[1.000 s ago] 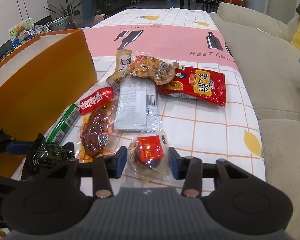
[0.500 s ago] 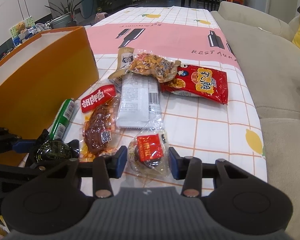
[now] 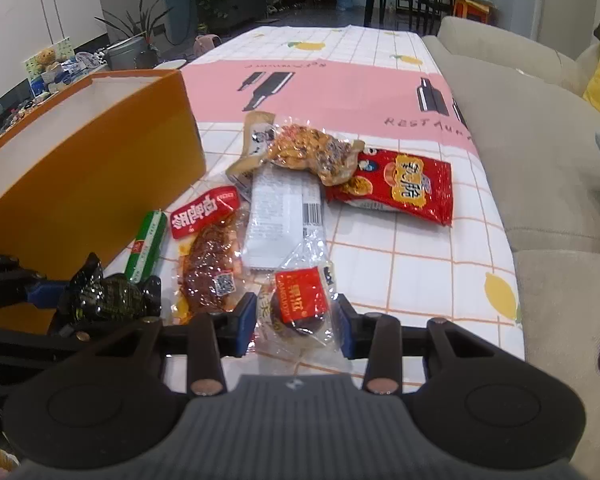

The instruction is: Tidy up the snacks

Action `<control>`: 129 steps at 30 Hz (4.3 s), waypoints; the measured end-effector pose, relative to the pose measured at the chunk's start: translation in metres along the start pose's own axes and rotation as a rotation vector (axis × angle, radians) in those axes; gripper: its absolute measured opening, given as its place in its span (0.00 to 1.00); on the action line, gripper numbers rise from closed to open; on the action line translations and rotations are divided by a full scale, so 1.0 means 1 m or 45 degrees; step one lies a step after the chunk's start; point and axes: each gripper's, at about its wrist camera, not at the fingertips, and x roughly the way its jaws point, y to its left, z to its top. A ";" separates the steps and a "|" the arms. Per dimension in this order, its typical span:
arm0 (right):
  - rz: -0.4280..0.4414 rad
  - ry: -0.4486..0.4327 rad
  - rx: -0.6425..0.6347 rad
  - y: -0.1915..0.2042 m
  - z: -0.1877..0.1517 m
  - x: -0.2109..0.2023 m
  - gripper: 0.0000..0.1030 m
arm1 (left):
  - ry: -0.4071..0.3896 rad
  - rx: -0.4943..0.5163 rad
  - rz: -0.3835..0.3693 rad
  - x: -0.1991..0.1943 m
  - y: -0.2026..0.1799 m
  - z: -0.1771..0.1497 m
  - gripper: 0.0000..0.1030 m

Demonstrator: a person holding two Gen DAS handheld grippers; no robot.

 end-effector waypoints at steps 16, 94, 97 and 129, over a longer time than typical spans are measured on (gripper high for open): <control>0.078 -0.122 -0.076 0.028 0.004 -0.049 0.37 | -0.125 -0.036 0.010 -0.074 0.012 0.023 0.44; 0.313 0.251 -0.844 0.225 0.123 0.043 0.67 | 0.422 0.139 0.298 -0.016 0.176 0.061 0.71; 0.313 0.188 -0.850 0.223 0.126 0.029 0.71 | 0.358 0.132 0.325 -0.030 0.174 0.063 0.72; 0.089 -0.171 -0.263 0.057 0.024 -0.076 0.82 | -0.132 0.214 0.070 -0.090 0.015 0.062 0.72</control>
